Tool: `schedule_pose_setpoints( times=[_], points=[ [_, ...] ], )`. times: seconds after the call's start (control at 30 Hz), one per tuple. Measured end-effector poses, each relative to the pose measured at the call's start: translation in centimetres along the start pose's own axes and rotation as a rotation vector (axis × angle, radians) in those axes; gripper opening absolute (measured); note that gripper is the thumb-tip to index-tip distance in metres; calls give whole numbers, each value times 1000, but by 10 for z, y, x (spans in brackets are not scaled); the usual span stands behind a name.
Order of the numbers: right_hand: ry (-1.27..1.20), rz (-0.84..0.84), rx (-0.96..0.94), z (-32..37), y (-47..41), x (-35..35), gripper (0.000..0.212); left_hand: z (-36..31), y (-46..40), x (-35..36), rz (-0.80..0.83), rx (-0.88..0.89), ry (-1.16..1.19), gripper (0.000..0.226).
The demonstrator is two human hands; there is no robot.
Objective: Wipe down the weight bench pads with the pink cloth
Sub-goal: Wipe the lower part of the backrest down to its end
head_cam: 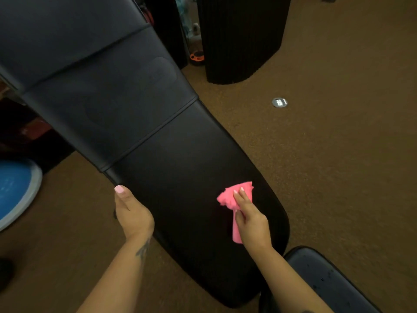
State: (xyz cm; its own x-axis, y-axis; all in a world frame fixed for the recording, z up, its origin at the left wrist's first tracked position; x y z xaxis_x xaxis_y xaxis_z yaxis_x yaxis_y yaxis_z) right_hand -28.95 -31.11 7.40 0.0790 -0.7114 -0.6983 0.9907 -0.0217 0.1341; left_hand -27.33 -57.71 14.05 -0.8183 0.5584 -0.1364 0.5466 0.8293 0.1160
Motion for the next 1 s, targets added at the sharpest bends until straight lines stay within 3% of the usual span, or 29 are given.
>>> schedule_pose_setpoints(
  times=[0.2,0.37,0.5,0.8,1.0],
  points=[
    [-21,-61,224,-21,-16,-9,49,0,-3,0,-11,8,-6,85],
    [-25,-107,123,9,-23,-8,52,0,-3,0,-11,14,-10,79],
    [-43,-38,-10,7,-7,-1,56,0,-2,-1,-16,24,-17,79],
    [-60,-56,319,-30,-25,-16,48,-1,-3,0,-18,19,-23,76],
    [-46,-60,172,-3,-28,-13,51,2,-5,-2,-16,4,-26,82]
  ],
)
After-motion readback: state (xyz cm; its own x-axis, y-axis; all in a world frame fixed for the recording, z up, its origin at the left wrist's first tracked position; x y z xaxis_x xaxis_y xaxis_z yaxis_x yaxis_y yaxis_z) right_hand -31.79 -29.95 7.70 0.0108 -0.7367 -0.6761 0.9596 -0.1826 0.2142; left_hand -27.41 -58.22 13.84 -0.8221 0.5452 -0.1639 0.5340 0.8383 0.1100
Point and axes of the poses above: each hand's wrist, its own y-axis away from the middle knuckle, its own x-axis out of the palm, z = x × y, the point moved 5 cm from there along -y, towards the middle knuckle, and after that the axes turned 13 degrees about y, right-handed, at the moved point
